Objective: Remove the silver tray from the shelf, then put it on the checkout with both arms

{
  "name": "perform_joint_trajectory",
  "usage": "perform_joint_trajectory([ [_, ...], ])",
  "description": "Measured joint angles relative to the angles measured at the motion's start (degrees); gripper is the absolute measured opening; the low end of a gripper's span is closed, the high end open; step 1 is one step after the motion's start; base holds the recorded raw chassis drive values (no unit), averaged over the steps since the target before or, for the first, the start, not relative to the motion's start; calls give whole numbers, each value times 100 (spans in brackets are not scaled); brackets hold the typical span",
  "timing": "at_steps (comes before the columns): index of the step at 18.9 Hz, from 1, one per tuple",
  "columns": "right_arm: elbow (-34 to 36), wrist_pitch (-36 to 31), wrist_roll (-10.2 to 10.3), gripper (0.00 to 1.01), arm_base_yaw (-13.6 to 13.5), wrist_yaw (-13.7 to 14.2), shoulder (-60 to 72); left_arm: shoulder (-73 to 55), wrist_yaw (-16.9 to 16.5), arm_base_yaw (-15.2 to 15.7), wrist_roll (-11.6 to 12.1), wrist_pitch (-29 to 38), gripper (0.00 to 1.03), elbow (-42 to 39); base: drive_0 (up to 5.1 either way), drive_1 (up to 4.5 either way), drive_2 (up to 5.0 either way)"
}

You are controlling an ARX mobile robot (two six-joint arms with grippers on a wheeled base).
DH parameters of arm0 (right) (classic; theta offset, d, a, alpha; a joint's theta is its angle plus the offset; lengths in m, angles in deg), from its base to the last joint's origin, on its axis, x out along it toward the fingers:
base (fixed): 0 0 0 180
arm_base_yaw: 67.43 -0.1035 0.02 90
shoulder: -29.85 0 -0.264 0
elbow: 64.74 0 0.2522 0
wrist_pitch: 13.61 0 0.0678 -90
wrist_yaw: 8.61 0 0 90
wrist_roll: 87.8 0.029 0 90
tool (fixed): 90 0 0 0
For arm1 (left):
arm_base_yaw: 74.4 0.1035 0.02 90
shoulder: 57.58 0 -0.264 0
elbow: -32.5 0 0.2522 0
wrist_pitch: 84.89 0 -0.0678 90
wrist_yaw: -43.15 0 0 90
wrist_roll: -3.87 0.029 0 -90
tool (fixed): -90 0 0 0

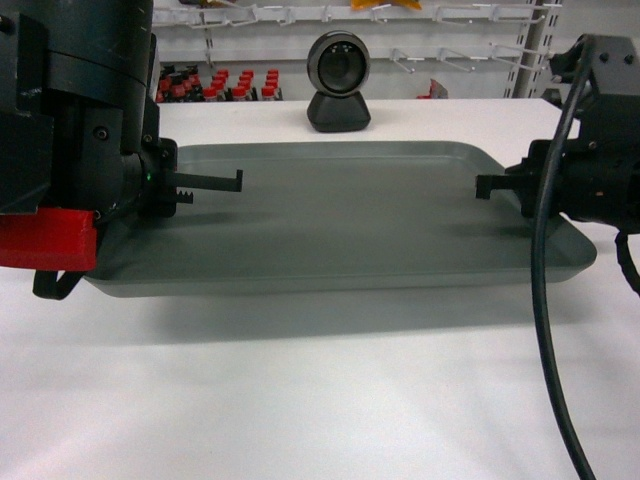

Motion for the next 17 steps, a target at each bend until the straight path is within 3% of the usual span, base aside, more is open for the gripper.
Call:
perform_joint_trajectory([
  [4,-542,393,-968,2,111,254,586,-654,-66,-76,-435,-232,3,428,0,0,0],
  [5,-546,505,-1158,2,114,319,603,-684,385,-68,-450,-223,13,516,0,0,0],
  [6,-542,514,-1252,2,181,321,599,-684,496,83,-452,-216,20,525,0,0,0],
  [7,-542,520,-1325,4,275,323,599,-691,553,212,-452,-240,29,525,0,0,0],
  [10,-479,586,-1357,26,345,428,601,-708,575,308,-461,-236,51,525,0,0,0],
  [17,-476,645,-1290,47,365,411,544,-704,540,127,-437,-131,73,525,0,0,0],
])
